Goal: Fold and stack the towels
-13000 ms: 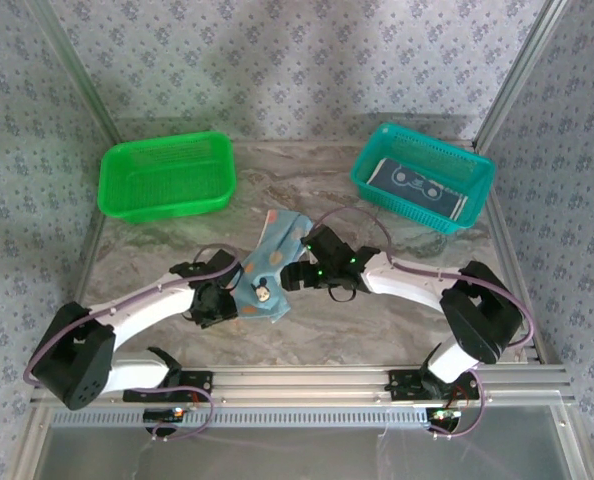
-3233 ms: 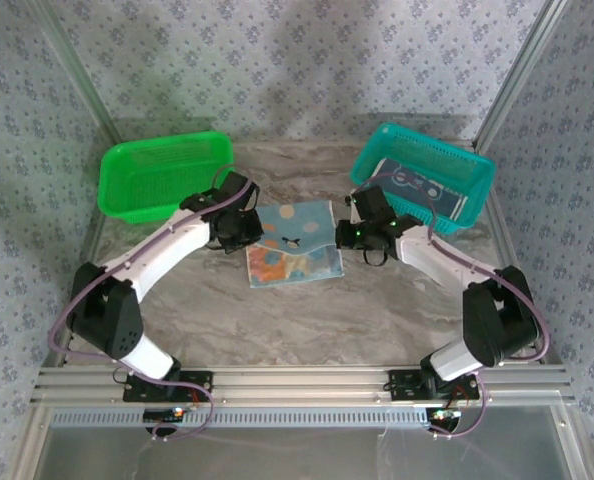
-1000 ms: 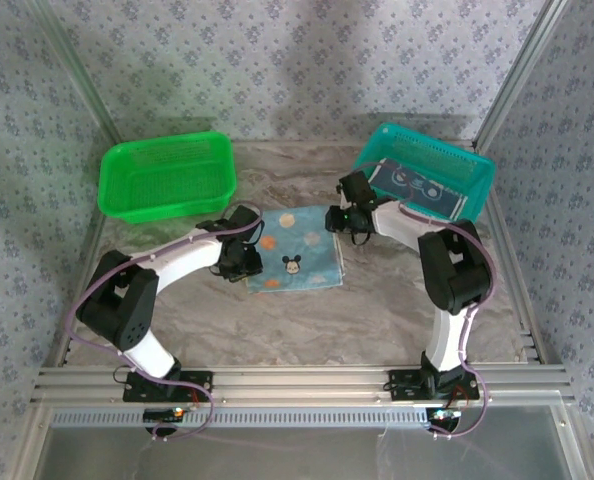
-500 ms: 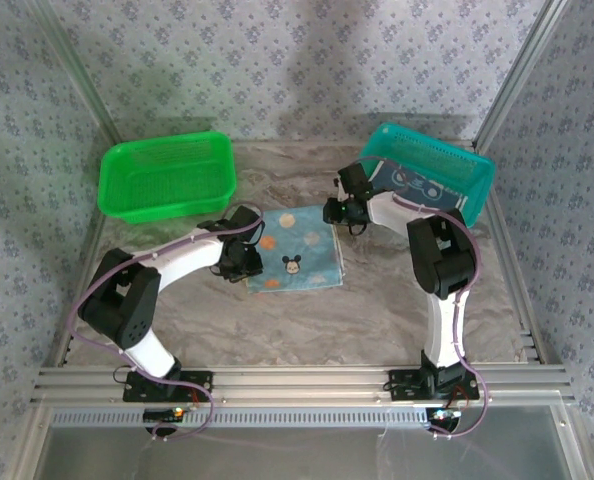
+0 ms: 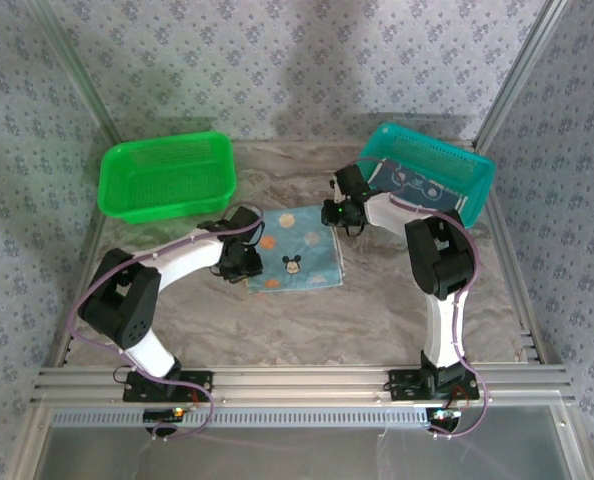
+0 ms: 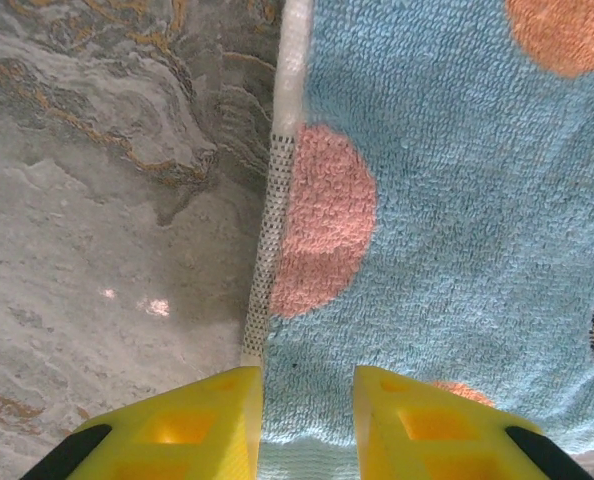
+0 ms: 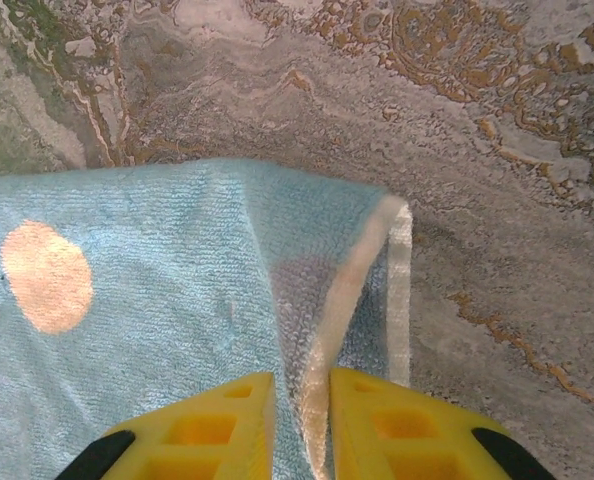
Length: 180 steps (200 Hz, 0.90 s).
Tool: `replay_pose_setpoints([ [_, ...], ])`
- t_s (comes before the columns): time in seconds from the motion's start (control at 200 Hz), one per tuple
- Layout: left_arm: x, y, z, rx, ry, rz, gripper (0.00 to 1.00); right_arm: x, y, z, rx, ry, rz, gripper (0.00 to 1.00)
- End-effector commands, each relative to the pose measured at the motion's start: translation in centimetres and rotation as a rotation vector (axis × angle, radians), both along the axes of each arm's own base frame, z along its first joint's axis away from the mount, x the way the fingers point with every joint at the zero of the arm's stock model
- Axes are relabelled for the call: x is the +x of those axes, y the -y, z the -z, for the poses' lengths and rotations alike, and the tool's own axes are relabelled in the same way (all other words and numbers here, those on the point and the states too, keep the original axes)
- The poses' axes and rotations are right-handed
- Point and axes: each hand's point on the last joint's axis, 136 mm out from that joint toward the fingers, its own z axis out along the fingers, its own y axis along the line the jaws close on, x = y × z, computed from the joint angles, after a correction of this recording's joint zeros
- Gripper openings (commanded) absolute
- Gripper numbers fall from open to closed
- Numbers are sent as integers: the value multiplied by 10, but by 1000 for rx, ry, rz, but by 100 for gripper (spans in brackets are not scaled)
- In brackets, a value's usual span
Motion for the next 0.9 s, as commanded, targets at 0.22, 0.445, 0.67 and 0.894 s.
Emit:
replay_pose_setpoints([
  [0.22, -3, -4, -5, -2, 8, -2, 29, 3, 2, -15, -36, 43, -10, 0],
  [0.445, -2, -3, -4, -3, 7, -1, 29, 9, -2, -37, -22, 75, -15, 0],
  [0.67, -2, -3, -4, -2, 5, -1, 29, 19, -2, -39, -20, 75, -8, 0],
  [0.894, -2, -2, -4, -4, 5, 3, 29, 32, -1, -35, -13, 67, 2, 2],
])
